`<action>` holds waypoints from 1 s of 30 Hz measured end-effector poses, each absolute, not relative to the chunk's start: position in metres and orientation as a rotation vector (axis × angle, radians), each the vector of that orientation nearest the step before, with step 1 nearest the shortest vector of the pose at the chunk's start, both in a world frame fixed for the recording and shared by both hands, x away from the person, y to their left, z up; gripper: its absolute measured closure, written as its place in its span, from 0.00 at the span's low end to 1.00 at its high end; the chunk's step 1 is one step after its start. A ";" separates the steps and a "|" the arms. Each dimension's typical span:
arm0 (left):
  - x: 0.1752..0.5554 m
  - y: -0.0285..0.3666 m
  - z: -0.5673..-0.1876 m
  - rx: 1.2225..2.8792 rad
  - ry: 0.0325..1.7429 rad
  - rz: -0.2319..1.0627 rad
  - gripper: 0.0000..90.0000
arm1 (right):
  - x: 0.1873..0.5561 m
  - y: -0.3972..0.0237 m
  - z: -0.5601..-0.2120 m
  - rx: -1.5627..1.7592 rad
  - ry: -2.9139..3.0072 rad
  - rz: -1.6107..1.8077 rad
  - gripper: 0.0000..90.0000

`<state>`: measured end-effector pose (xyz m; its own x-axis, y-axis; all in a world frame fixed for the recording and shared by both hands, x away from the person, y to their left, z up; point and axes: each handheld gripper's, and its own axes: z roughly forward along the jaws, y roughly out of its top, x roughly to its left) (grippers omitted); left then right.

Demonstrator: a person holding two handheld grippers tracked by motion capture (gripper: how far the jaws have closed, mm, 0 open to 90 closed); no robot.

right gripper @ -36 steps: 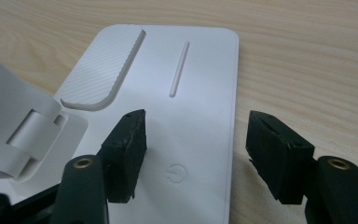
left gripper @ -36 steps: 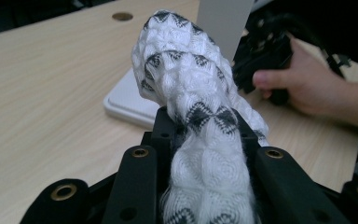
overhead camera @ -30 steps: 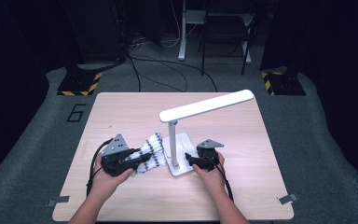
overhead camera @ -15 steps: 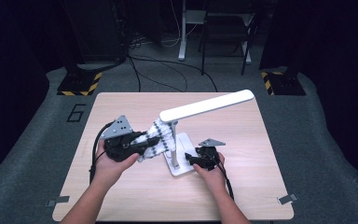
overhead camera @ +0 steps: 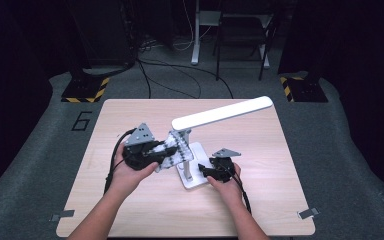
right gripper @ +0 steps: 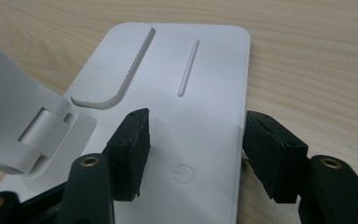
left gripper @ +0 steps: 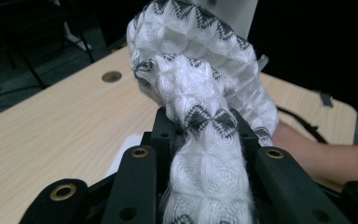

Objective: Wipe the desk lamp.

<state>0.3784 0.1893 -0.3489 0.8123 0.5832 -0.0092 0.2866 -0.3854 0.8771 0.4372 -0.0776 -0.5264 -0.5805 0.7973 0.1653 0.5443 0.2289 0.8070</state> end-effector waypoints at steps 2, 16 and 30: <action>0.382 0.184 -0.365 2.034 0.658 0.364 0.78 | 0.437 -0.078 -0.526 1.246 2.227 1.269 0.45; 0.396 0.181 -0.435 2.066 0.739 0.280 0.78 | 0.437 -0.077 -0.526 1.226 2.214 1.265 0.47; 0.379 0.184 -0.334 1.964 0.618 0.367 0.78 | 0.437 -0.076 -0.526 1.234 2.208 1.267 0.47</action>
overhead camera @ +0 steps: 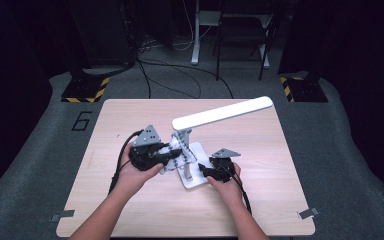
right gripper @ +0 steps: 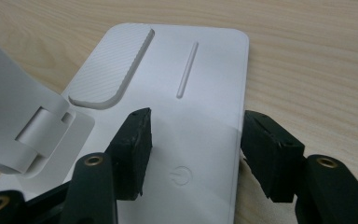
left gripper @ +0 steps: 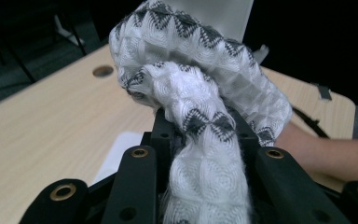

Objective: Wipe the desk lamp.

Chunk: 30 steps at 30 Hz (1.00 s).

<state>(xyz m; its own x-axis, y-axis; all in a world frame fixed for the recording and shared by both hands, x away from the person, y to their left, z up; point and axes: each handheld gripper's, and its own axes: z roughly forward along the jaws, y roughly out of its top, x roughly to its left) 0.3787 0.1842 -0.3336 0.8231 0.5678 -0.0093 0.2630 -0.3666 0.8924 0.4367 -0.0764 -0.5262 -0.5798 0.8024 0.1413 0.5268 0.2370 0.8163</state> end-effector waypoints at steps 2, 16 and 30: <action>0.377 0.186 -0.321 1.930 0.612 0.391 0.78 | 0.437 -0.076 -0.526 1.234 2.207 1.266 0.47; 0.375 0.183 -0.318 1.914 0.600 0.374 0.78 | 0.436 -0.076 -0.526 1.235 2.214 1.260 0.47; 0.386 0.177 -0.408 1.984 0.711 0.293 0.78 | 0.435 -0.076 -0.526 1.235 2.212 1.258 0.47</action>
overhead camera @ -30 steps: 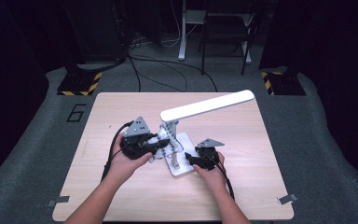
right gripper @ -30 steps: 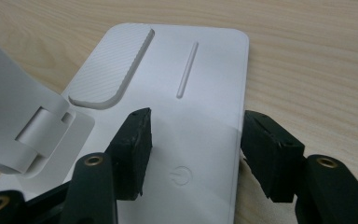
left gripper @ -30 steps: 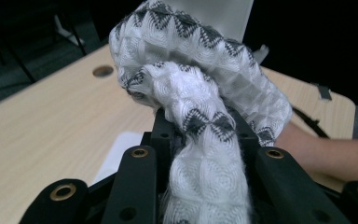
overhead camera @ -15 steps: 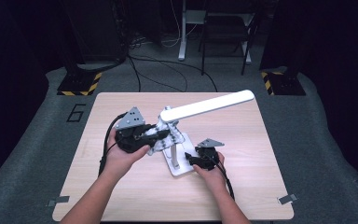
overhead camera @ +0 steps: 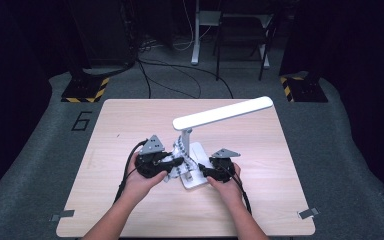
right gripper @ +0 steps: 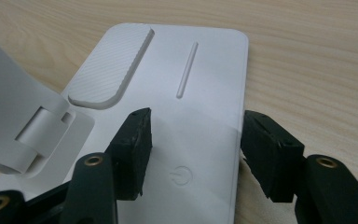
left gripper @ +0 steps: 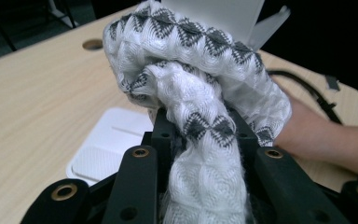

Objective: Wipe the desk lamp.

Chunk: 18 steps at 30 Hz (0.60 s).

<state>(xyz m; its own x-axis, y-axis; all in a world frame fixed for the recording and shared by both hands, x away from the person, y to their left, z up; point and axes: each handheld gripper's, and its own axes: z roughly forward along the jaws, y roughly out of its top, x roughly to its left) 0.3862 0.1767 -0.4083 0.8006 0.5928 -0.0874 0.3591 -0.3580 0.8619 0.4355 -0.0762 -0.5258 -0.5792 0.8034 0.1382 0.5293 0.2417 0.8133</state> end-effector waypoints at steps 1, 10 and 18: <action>0.387 0.176 -0.415 1.995 0.720 0.293 0.78 | 0.435 -0.076 -0.526 1.237 2.210 1.260 0.47; 0.397 0.174 -0.469 2.067 0.789 0.232 0.78 | 0.435 -0.076 -0.526 1.232 2.208 1.256 0.48; 0.399 0.175 -0.478 2.085 0.792 0.219 0.78 | 0.435 -0.076 -0.526 1.226 2.207 1.254 0.48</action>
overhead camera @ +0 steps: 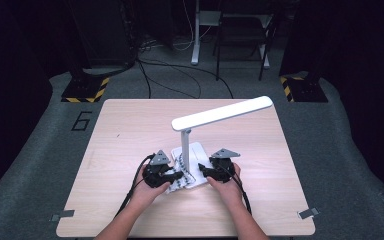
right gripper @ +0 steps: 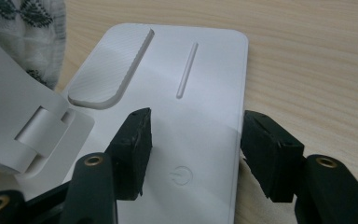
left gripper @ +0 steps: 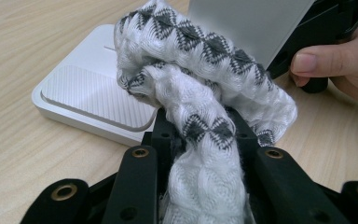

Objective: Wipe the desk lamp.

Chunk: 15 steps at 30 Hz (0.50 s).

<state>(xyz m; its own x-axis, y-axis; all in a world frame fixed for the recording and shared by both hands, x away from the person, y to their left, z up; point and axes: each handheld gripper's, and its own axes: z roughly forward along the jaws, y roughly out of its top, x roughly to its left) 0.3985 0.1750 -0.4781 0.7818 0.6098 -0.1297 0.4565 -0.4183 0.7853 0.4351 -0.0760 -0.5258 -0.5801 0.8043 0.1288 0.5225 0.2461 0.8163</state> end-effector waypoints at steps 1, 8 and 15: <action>0.399 0.174 -0.480 2.077 0.795 0.227 0.78 | 0.435 -0.076 -0.526 1.220 2.207 1.254 0.48; 0.403 0.170 -0.503 2.131 0.819 0.215 0.78 | 0.435 -0.076 -0.526 1.219 2.205 1.251 0.48; 0.404 0.170 -0.508 2.108 0.818 0.209 0.78 | 0.435 -0.076 -0.526 1.213 2.207 1.241 0.48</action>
